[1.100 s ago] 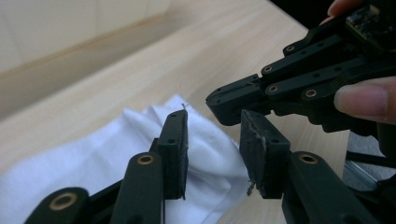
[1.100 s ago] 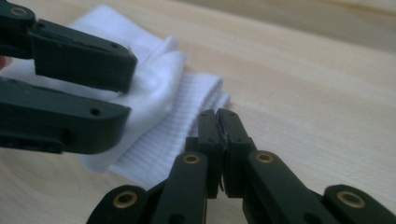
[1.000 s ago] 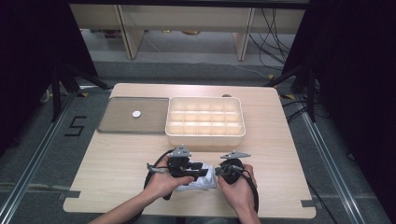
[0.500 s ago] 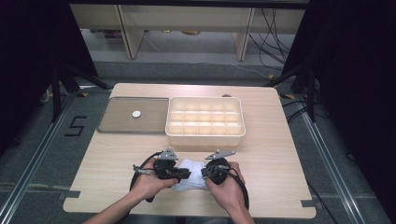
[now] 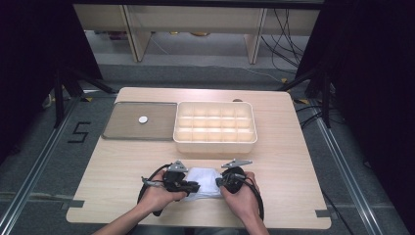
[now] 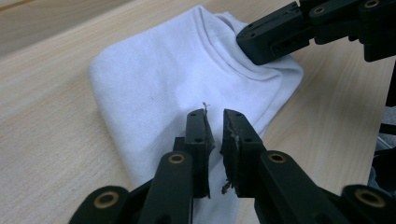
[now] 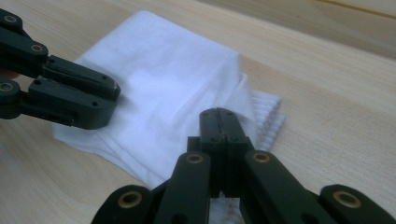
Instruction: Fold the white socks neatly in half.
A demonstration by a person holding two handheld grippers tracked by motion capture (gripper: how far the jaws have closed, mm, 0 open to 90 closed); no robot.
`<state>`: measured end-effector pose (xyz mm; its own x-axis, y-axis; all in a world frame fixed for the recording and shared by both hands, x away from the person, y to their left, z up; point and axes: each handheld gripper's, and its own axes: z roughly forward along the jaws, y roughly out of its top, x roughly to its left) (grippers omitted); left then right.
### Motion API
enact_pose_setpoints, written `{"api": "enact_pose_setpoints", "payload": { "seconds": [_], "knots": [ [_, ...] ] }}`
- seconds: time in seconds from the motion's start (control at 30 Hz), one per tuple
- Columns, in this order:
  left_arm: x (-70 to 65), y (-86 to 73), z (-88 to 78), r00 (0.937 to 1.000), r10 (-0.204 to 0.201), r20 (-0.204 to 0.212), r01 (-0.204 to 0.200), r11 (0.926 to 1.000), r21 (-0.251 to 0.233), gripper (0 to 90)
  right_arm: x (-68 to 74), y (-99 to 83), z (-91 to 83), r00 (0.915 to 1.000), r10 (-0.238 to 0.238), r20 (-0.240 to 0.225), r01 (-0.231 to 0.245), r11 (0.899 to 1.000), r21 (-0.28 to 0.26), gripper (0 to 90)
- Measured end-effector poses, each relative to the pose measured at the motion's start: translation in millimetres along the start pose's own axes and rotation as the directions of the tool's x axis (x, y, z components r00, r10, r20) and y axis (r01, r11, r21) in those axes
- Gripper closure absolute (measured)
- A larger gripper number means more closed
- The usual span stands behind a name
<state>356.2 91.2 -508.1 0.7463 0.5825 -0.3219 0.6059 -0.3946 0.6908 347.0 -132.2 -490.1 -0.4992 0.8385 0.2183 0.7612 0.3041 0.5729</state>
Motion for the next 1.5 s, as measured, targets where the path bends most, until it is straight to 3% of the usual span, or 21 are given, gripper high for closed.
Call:
{"api": "enact_pose_setpoints", "payload": {
  "seconds": [0.07, 0.1, 0.2, 0.3, 0.33, 0.4, 0.43, 0.5, 0.6, 0.67, 0.73, 0.83, 0.87, 0.97, 1.07, 1.23, 1.3, 1.33, 1.5],
  "knots": [
    [0.4, -0.3, -0.6, 0.9999, -0.007, 0.011, 0.007, 0.9999, -0.008, 76.5, 0.3, -0.7, -0.3, 1.0000, 0.003, -0.001, -0.003, 1.000, 0.001, 90.0],
    [-0.7, 0.5, -4.4, 1.0000, -0.001, 0.008, 0.002, 0.9995, -0.033, 74.3, 1.6, -1.8, 0.6, 0.9999, 0.008, 0.014, -0.007, 1.000, -0.023, 90.0],
    [-1.3, 3.2, -12.4, 1.0000, -0.008, -0.003, 0.007, 0.9974, -0.071, 68.3, 1.5, -1.9, 0.0, 0.9998, 0.001, 0.019, 0.000, 1.000, -0.019, 90.0],
    [3.7, 7.6, -27.9, 0.9987, -0.021, -0.047, 0.014, 0.9894, -0.145, 62.3, 3.0, -1.8, -0.1, 0.9997, 0.009, 0.024, -0.009, 1.000, -0.019, 90.0],
    [10.1, 7.9, -33.8, 0.9956, -0.042, -0.083, 0.028, 0.9859, -0.165, 55.4, 4.0, -1.9, -0.4, 0.9996, 0.007, 0.026, -0.007, 1.000, -0.016, 90.0],
    [17.6, 6.5, -35.5, 0.9932, -0.079, -0.086, 0.065, 0.9865, -0.150, 50.2, 4.3, -2.1, -0.5, 0.9996, 0.009, 0.027, -0.008, 1.000, -0.018, 90.0],
    [17.6, 6.5, -35.5, 0.9932, -0.079, -0.086, 0.065, 0.9865, -0.150, 48.9, 4.3, -2.1, -0.5, 0.9996, 0.009, 0.027, -0.008, 1.000, -0.018, 90.0],
    [24.7, 3.8, -35.4, 0.9864, -0.123, -0.109, 0.110, 0.9866, -0.121, 47.6, 4.1, -2.3, -0.4, 0.9994, 0.019, 0.028, -0.018, 1.000, -0.019, 90.0],
    [30.9, -0.8, -29.9, 0.9829, -0.162, -0.088, 0.155, 0.9845, -0.083, 45.9, 4.0, -1.8, -0.6, 0.9994, 0.021, 0.028, -0.020, 1.000, -0.012, 90.0],
    [31.4, -2.0, -27.8, 0.9825, -0.169, -0.078, 0.164, 0.9841, -0.067, 46.0, 4.1, -1.7, -0.4, 0.9994, 0.020, 0.028, -0.019, 1.000, -0.014, 90.0],
    [30.7, -3.5, -25.1, 0.9809, -0.174, -0.088, 0.169, 0.9841, -0.053, 46.8, 3.1, -1.0, -1.1, 0.9998, 0.011, 0.017, -0.011, 1.000, 0.005, 90.0],
    [30.5, -4.4, -22.0, 0.9807, -0.180, -0.075, 0.178, 0.9832, -0.042, 49.2, 3.0, -1.2, -0.9, 0.9998, 0.012, 0.017, -0.012, 1.000, 0.002, 90.0],
    [30.7, -5.5, -19.7, 0.9803, -0.191, -0.051, 0.189, 0.9815, -0.029, 50.7, 2.9, -1.2, -1.0, 0.9998, 0.012, 0.017, -0.012, 1.000, 0.003, 90.0],
    [31.5, -6.2, -17.2, 0.9777, -0.203, -0.052, 0.203, 0.9791, -0.013, 53.0, 3.1, -1.2, -0.9, 0.9998, 0.013, 0.016, -0.013, 1.000, 0.004, 90.0],
    [32.9, -5.8, -15.7, 0.9813, -0.188, -0.038, 0.189, 0.9821, -0.003, 60.9, 3.9, -1.4, -0.5, 0.9995, 0.010, 0.029, -0.010, 1.000, -0.005, 90.0],
    [32.9, -6.5, -13.3, 0.9796, -0.200, -0.017, 0.200, 0.9797, -0.008, 81.6, 3.7, -1.6, -0.3, 0.9997, 0.010, 0.022, -0.010, 1.000, -0.002, 90.0],
    [34.4, -5.5, -15.4, 0.9779, -0.209, -0.003, 0.209, 0.9778, -0.012, 82.8, 3.5, -1.4, -0.6, 0.9998, 0.009, 0.016, -0.009, 1.000, 0.004, 90.0],
    [33.9, -4.6, -17.0, 0.9754, -0.221, 0.006, 0.221, 0.9753, -0.014, 83.3, 4.7, -1.9, 0.0, 0.9993, 0.011, 0.035, -0.010, 1.000, -0.012, 90.0],
    [32.2, -2.7, -20.5, 0.9760, -0.218, -0.001, 0.218, 0.9758, -0.020, 83.7, 5.5, -1.7, 0.1, 0.9992, 0.013, 0.038, -0.013, 1.000, -0.012, 90.0]
  ]
}}
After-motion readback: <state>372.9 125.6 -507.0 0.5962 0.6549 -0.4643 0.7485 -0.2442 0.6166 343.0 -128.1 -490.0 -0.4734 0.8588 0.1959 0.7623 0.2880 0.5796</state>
